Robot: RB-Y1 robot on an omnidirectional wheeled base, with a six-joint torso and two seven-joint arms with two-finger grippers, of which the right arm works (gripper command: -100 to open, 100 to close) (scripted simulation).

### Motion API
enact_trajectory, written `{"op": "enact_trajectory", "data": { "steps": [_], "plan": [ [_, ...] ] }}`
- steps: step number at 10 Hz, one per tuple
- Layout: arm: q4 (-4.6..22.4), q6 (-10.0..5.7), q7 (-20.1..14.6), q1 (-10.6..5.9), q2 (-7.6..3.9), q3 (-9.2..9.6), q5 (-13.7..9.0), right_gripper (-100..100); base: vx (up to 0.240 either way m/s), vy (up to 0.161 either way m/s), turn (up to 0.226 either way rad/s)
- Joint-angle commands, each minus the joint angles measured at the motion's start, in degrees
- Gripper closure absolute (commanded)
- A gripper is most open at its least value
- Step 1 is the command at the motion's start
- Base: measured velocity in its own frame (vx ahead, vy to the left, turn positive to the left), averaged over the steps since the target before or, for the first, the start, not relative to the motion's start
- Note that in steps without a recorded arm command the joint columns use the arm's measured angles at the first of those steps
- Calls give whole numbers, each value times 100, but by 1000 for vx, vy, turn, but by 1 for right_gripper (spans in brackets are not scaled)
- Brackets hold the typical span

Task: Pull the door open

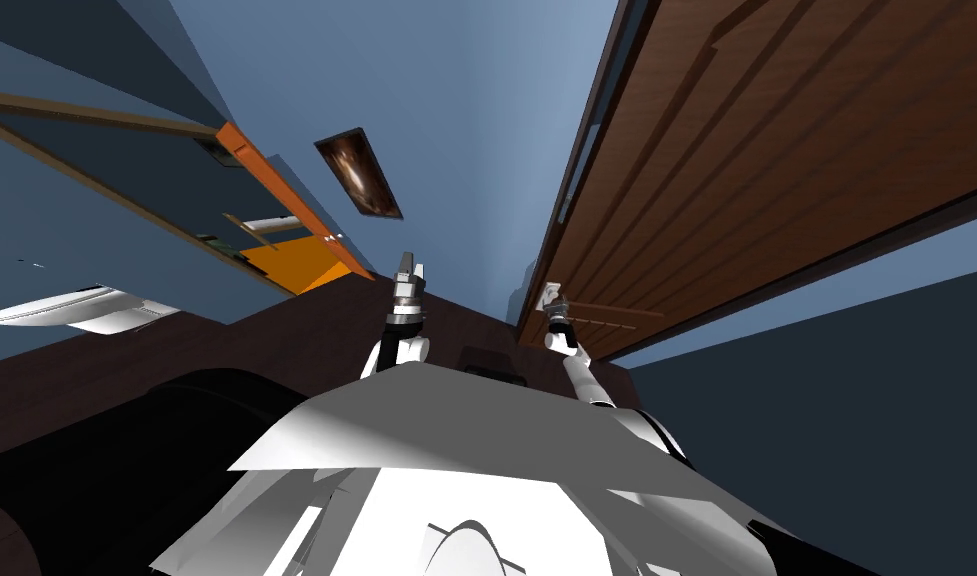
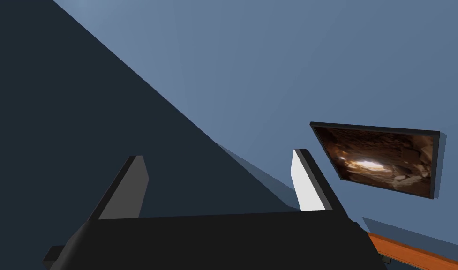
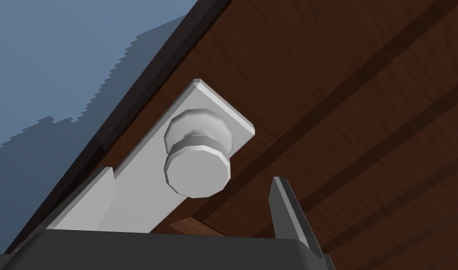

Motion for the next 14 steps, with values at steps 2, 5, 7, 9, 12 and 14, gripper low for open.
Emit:
{"op": "enact_trajectory", "data": {
  "steps": [2, 5, 7, 9, 12, 14],
  "plan": [
    [-82, 36, -438, 34, 62, 25, -323, -100, -81, -57, 88],
    [-153, 69, -886, 62, 117, 48, -607, -100, -69, -47, 67],
    [-188, 85, -1148, 76, 144, 58, -743, -100, -66, -39, 51],
    [-250, 113, -1472, 101, 192, 78, -989, -100, -87, -52, 93],
    [-301, 136, -1822, 121, 231, 94, -1191, -100, -66, -40, 45],
    [-338, 154, -2046, 136, 260, 106, -1340, -100, -81, -43, 59]
  ]
}}
